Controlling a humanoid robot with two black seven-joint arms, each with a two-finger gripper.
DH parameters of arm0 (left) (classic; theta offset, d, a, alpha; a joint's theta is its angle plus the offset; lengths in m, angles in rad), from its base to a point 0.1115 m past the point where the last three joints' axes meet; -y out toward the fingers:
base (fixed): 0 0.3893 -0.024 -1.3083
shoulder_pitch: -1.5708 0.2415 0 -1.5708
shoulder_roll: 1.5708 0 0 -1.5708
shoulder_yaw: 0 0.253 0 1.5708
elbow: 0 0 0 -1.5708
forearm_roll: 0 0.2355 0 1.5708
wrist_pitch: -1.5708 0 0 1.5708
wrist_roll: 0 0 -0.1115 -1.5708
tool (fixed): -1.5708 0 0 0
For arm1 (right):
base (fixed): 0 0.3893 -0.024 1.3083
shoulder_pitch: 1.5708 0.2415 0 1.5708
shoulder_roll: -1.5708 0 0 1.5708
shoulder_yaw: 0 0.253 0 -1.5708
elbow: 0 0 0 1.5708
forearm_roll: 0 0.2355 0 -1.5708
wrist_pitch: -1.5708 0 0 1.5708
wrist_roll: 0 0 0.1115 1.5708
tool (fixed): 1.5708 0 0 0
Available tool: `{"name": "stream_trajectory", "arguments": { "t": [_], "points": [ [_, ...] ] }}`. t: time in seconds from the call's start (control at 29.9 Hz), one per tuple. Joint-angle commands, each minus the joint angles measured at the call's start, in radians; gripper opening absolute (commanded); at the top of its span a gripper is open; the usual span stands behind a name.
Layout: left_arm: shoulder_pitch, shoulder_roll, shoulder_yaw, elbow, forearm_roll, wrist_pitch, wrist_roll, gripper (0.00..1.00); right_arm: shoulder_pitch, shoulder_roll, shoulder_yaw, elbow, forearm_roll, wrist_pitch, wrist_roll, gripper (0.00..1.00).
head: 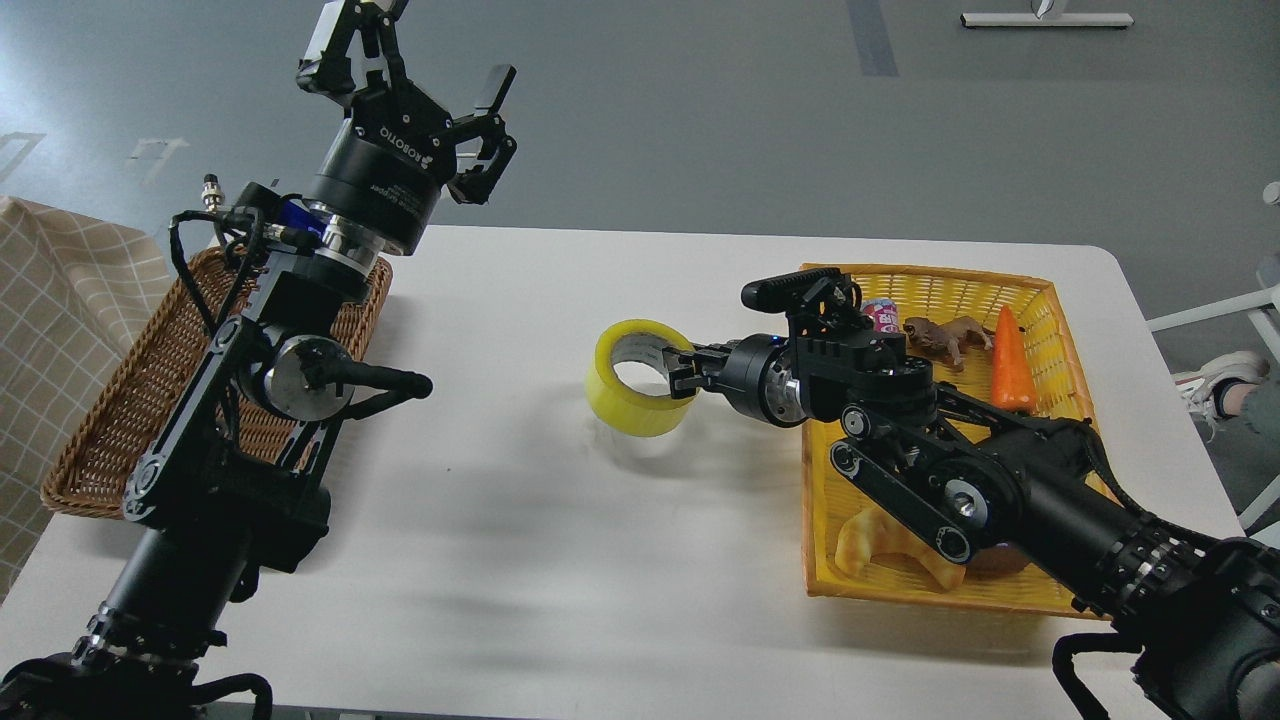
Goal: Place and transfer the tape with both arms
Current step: 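Release the tape and raise the right gripper away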
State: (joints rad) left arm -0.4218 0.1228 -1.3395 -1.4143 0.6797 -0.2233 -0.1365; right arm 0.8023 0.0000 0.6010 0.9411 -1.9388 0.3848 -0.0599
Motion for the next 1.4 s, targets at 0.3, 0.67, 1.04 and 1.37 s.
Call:
{"name": "stream_trajectory", "arguments": {
  "t": [0.3,0.67,1.04,1.37],
  "points": [
    [0.0,0.005,-0.006,0.001,0.0,-0.001,0.0,0.98,-0.015,0.0,0.0,0.05,0.008,-0.003,-0.006,0.4],
    [-0.002,0.02,-0.004,0.001,0.0,-0.002,0.001,0.98,0.003,0.0,0.117,0.182,0.006,-0.233,-0.072,1.0],
    [-0.006,0.072,-0.003,0.001,0.001,0.002,0.0,0.98,-0.035,0.0,0.425,0.392,0.17,-0.27,-0.067,1.0],
    [-0.012,0.06,0.002,-0.012,0.003,0.005,-0.112,0.98,-0.132,-0.048,0.605,0.564,0.569,-0.23,0.002,1.0]
  ]
}}
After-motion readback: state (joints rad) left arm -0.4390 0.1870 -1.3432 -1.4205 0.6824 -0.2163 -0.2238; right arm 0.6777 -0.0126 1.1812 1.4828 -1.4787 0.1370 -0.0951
